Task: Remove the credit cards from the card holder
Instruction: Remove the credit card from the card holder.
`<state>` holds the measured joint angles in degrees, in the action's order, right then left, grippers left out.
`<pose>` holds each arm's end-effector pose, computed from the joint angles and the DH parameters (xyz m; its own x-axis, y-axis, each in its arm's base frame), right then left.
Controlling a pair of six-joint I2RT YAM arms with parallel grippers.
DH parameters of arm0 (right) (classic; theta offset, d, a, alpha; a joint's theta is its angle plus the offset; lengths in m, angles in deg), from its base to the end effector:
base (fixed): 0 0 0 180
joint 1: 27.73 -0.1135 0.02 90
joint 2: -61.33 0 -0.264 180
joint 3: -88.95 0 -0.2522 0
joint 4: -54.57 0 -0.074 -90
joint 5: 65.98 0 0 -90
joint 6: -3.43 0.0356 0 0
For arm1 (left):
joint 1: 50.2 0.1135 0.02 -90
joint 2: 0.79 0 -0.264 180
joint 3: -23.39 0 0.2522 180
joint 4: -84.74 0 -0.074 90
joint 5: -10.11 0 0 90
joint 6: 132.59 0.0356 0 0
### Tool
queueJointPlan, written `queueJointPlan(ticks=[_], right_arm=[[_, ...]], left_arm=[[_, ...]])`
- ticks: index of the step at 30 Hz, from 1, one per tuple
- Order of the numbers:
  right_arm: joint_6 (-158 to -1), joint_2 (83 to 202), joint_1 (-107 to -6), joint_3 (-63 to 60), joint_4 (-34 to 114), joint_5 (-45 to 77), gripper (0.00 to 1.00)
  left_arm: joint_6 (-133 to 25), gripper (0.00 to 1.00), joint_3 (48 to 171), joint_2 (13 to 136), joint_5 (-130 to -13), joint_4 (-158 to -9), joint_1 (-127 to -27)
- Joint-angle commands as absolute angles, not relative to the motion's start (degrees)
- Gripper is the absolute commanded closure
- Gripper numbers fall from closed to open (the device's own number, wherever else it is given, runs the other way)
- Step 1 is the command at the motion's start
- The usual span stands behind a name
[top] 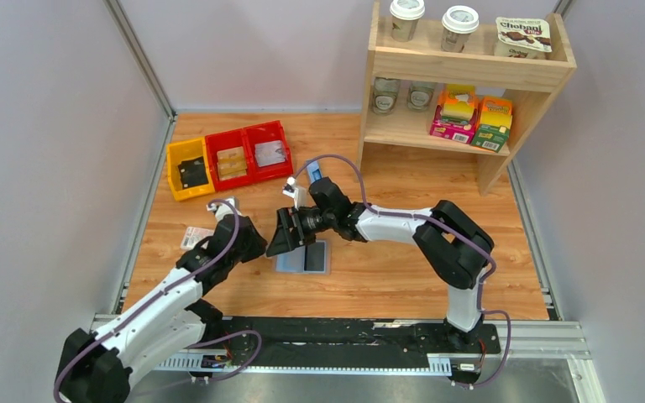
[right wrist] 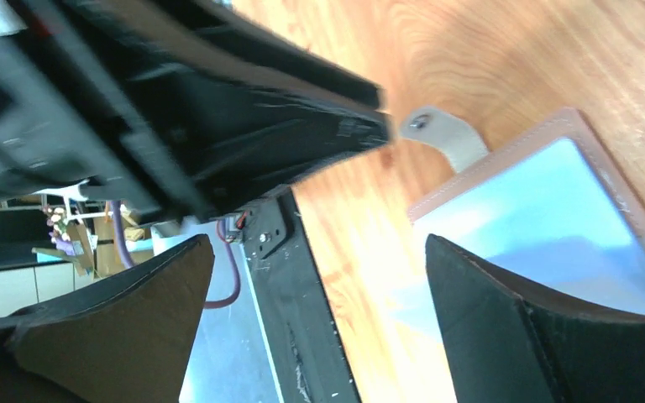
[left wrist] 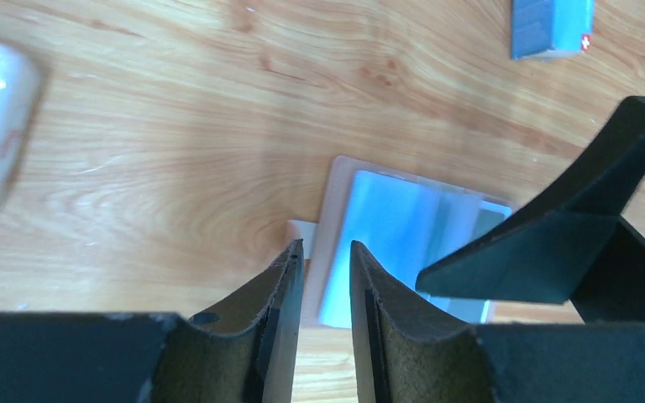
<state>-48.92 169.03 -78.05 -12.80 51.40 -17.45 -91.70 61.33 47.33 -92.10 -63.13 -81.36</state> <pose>0.2402 0.3265 0.1867 -0.8423 -0.2985 -0.4488 -0.5283 0.2923 0.7971 0.1515 -0.0828 0.1923 -0.6582 -0.4654 -0.5917 -0.1920 0.8638 -0.4659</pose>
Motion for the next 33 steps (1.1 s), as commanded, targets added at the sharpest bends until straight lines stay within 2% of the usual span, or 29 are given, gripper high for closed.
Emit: queueJointPlan(ticks=[1,7,16,27,33], right_arm=[[-49.9,173.6,-77.3,-11.5,50.6,-13.6,0.00],[-50.2,176.7,-77.3,-12.1,52.7,-12.5,0.00],[-50.8,172.9,-76.3,-11.7,52.9,-11.1,0.00],[-49.8,156.8,-72.6,-23.6,48.7,2.6,0.00],[-47.7,155.8,-72.5,-28.3,51.0,1.7,0.00]], left_arm=[[-91.4,0.65,64.4,41.5,-98.4,-52.7,-81.2],[-91.6,0.65,64.7,37.3,-98.3,-50.6,-81.2],[-90.2,0.65,63.8,37.8,-86.4,-59.2,-81.2],[-94.4,0.65,63.7,51.4,-71.6,-75.9,-81.2],[-93.9,0.65,66.2,65.1,-62.7,-83.2,-81.2]])
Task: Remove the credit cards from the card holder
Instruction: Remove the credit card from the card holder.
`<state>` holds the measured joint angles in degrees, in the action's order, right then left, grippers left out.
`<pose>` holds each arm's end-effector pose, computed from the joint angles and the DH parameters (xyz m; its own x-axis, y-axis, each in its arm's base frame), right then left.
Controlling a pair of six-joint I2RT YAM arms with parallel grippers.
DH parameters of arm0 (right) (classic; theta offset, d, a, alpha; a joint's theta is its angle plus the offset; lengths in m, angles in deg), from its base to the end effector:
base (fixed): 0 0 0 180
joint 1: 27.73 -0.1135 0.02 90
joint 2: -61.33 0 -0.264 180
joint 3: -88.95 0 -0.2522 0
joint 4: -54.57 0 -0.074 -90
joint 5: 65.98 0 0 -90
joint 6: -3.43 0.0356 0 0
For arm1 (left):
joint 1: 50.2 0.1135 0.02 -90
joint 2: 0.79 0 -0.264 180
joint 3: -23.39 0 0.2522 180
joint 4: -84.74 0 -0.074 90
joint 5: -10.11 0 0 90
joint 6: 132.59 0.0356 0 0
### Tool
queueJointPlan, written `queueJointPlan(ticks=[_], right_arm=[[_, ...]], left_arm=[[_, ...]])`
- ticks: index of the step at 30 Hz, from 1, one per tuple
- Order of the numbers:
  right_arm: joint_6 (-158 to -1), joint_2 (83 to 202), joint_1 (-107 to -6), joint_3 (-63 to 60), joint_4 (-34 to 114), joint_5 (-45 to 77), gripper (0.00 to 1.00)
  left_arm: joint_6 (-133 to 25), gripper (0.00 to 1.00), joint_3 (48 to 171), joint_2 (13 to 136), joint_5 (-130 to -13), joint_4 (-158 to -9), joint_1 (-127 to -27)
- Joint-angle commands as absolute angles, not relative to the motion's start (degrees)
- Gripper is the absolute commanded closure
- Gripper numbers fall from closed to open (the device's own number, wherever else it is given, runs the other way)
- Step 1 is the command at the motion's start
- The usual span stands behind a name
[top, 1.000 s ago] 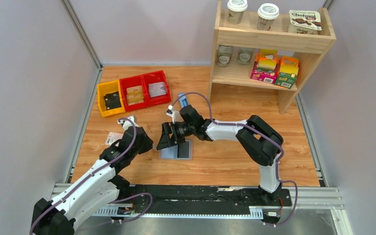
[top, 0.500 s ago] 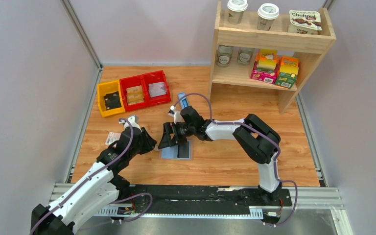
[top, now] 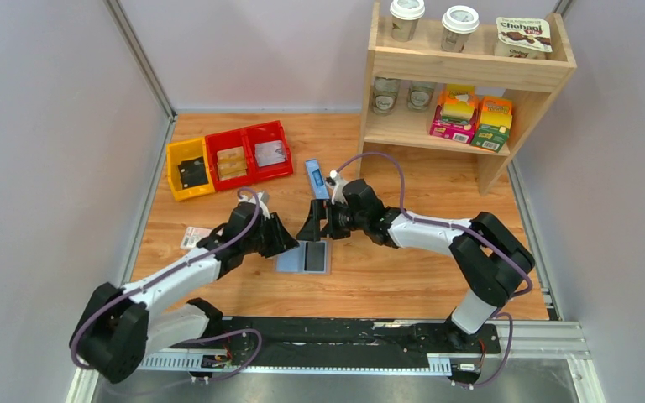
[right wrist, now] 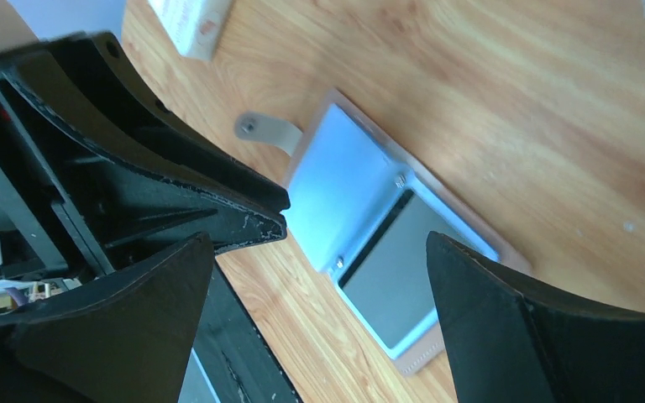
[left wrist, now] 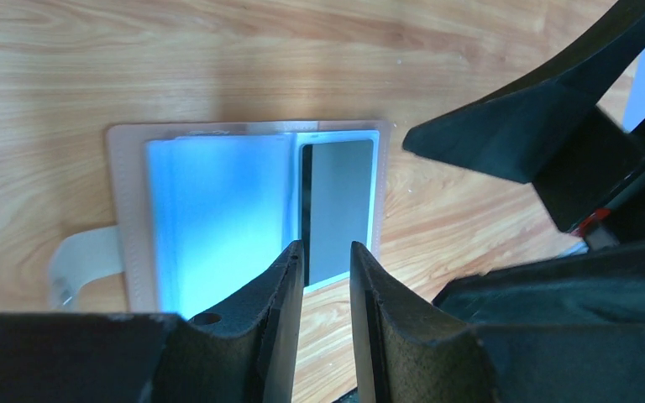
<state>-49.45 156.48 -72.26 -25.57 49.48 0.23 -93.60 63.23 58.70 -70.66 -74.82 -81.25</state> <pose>0.2397 0.2560 0.1908 -0.8539 -0.0654 -0.5163 -0.4548 0.5761 0.6792 0.1744 -0.1116 0.1859 -0.8246 -0.3991 -0.4011 -0.0424 0.7504 -0.6596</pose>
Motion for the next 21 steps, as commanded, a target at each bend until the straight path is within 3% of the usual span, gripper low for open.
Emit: queueJointPlan(ticks=[1,6,21], right_arm=[[-47.1,155.9,-72.4,-29.1,51.7,1.5,0.00],[-46.1,157.0,-72.5,-30.1,52.8,1.3,0.00],[-46.6,161.2,-72.4,-30.4,51.8,-0.9,0.00]], left_arm=[[-94.2,0.65,66.5,66.3,-61.0,-84.0,-81.3],[-94.9,0.65,66.2,74.1,-59.1,-88.3,-81.2],[-93.0,0.64,65.1,82.3,-62.1,-87.8,-80.7]])
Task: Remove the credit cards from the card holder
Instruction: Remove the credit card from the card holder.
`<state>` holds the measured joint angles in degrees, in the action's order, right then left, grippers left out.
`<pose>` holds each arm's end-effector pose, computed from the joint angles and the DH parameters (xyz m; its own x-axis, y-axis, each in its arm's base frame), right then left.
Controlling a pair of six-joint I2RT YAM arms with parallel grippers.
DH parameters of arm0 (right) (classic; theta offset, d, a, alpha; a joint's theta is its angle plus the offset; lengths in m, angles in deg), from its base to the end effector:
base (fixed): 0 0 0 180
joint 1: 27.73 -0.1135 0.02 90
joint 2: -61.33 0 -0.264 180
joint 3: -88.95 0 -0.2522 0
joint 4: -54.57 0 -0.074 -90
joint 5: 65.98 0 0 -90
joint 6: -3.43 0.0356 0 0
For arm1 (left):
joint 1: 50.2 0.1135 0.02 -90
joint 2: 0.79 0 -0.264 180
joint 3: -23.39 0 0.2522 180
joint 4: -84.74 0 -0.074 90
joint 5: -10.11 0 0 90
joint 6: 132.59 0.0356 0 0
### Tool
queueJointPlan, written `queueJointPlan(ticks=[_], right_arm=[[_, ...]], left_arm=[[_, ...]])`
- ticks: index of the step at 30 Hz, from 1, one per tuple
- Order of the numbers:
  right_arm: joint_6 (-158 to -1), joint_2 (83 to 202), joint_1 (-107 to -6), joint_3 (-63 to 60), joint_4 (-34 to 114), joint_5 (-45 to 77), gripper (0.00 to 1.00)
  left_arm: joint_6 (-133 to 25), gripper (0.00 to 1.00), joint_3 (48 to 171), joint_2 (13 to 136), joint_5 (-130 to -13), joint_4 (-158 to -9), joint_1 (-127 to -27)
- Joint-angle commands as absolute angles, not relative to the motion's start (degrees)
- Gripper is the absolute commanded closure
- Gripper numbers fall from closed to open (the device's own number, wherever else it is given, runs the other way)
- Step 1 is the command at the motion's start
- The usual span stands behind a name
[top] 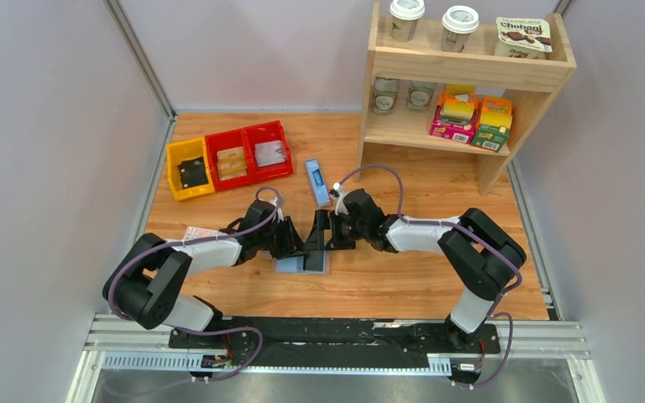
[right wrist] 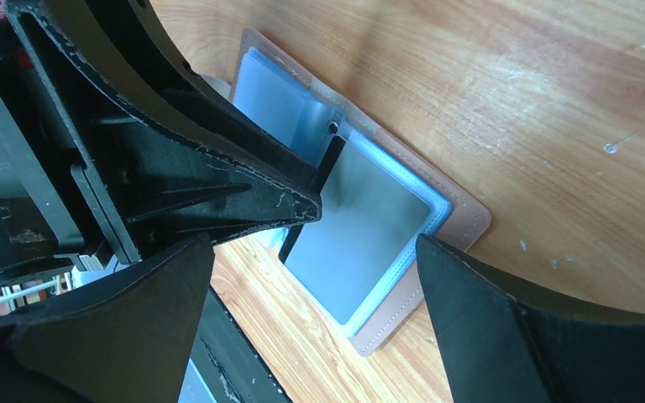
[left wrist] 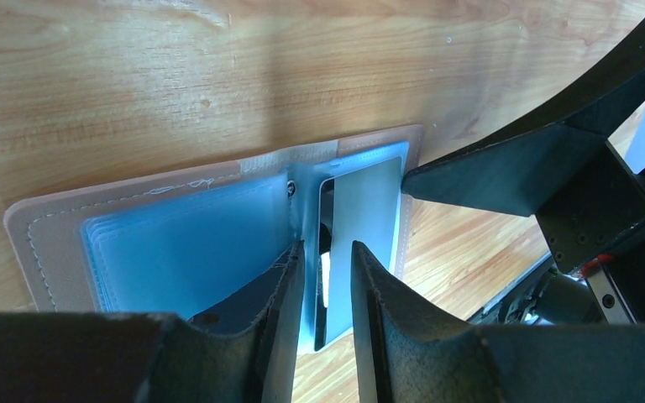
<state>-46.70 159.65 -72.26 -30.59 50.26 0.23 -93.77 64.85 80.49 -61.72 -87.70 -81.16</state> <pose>0.2297 0.2461 0.1484 -0.9153 -0.0776 -0.3952 -0.3493 0.6415 0.6830 0.2058 -0.1364 0.1336 -0.9175 -0.3129 -0.2457 -0.0717 0.7376 -0.6714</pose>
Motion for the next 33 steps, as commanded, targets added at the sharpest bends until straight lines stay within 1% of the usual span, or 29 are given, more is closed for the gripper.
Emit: queueJointPlan(ticks=[1,10,14,16,20,22,24,26,33], right_arm=[[-46.4,161.3,-72.3,-30.3,51.7,-0.9,0.00],[-46.5,161.9,-71.8,-30.8,51.5,-0.9,0.00],[-46.3,162.1,-71.8,-31.0,52.4,-1.4,0.00],[-46.2,162.3,-71.8,-31.1,52.8,-1.6,0.00],[-46.2,162.5,-71.8,-31.6,53.1,-1.6,0.00],[-46.1,162.5,-71.6,-31.9,53.4,-1.6,0.00],[-46.1,162.8,-71.4,-32.1,53.6,-1.6,0.00],[-46.1,163.1,-71.3,-32.1,53.8,-1.7,0.00],[-46.4,164.2,-71.2,-32.0,54.4,-2.2,0.00]], left_arm=[[-93.1,0.64,64.7,82.4,-62.0,-88.3,-80.4],[-93.9,0.64,62.7,83.1,-58.4,-93.8,-79.8],[-94.7,0.68,62.5,84.0,-56.0,-97.2,-79.7],[-95.2,0.71,62.4,84.2,-55.3,-98.5,-79.8],[-95.9,0.78,61.8,82.4,-55.4,-99.3,-79.4],[-96.3,0.84,61.0,80.2,-56.2,-99.3,-79.1],[-96.5,0.94,60.4,78.1,-56.9,-99.3,-78.9],[-96.6,0.98,59.9,76.8,-57.0,-99.3,-78.7],[-96.8,0.99,57.9,75.6,-56.5,-97.5,-77.0]])
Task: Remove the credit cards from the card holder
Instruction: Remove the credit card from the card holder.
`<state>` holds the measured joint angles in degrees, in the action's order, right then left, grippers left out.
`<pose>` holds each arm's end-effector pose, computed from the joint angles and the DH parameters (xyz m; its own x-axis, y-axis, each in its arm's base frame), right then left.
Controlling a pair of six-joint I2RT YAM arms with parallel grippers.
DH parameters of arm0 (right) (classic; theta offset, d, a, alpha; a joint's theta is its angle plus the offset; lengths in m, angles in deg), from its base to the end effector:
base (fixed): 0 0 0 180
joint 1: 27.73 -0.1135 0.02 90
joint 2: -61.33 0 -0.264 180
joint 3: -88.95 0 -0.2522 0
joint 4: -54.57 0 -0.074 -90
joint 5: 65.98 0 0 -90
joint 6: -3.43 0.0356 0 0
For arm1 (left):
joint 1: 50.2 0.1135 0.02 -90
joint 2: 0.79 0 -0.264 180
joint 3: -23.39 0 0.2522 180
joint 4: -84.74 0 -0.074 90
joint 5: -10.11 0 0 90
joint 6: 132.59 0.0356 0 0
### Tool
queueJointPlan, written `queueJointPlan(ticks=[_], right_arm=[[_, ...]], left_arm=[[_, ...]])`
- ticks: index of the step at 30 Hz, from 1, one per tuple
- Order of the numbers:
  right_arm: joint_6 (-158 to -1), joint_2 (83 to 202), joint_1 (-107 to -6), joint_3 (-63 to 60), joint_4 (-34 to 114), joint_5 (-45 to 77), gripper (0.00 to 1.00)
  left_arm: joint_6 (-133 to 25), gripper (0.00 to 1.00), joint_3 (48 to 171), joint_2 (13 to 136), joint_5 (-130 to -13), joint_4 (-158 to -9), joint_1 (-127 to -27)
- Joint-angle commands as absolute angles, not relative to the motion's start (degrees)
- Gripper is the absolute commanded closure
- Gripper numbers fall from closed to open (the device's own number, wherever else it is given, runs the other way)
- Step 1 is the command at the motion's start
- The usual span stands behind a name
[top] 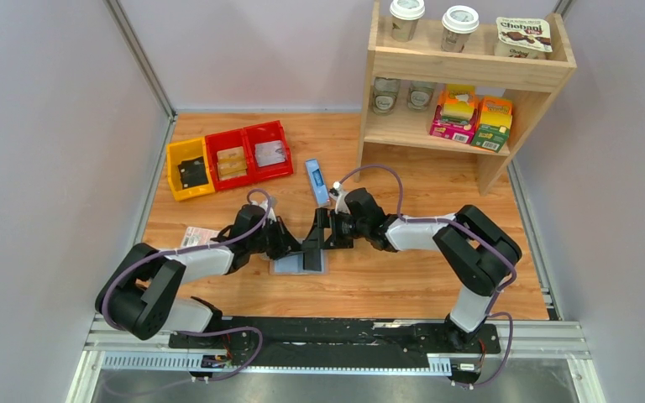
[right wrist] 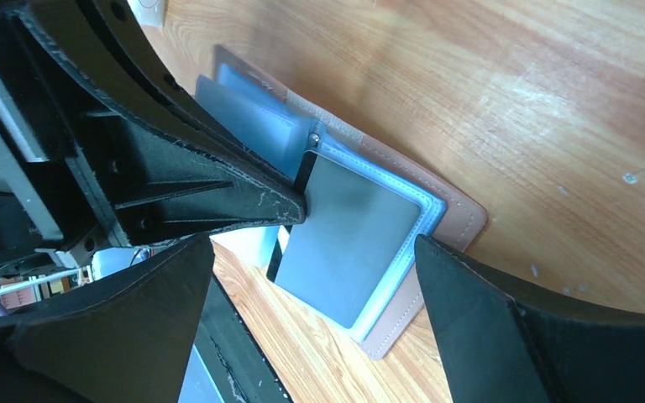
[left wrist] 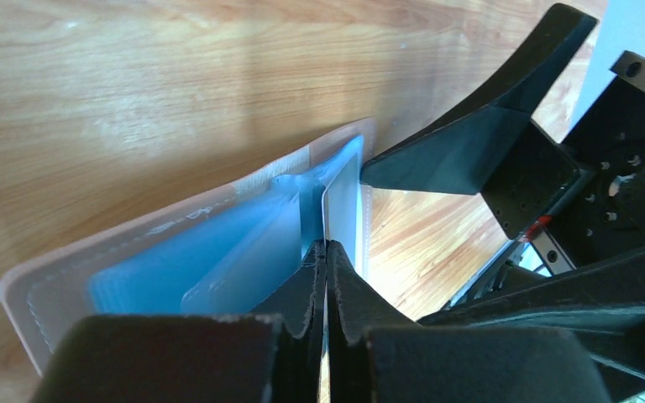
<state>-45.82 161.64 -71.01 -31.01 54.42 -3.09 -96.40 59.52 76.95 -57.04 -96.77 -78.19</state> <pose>0.2365 0.2450 0.1417 -0.9208 -0.0690 -0.3839 -0.3455 0.6009 0.7208 0.2003 -0.1221 0.1352 -0.8966 -0.3657 -0.2498 -0.0488 0.6421 -0.7650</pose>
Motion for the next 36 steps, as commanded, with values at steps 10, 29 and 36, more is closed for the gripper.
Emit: queueJointPlan(ticks=[10,29,36], right_arm=[[-46.8,164.6,-71.2,-31.9,54.6,-3.0,0.00],[-40.5,162.1,-71.8,-28.0,62.1,-10.2,0.00],[-41.7,164.6,-71.5,-30.4,60.3,-7.5,0.00]], left_arm=[[-97.6,0.95,55.3,76.5,-55.4,-96.8,-74.3],[-96.6,0.94,56.1,77.8,-53.5,-98.3,-74.1],[-96.6,0.92,55.8,77.1,-54.1,-97.9,-74.1]])
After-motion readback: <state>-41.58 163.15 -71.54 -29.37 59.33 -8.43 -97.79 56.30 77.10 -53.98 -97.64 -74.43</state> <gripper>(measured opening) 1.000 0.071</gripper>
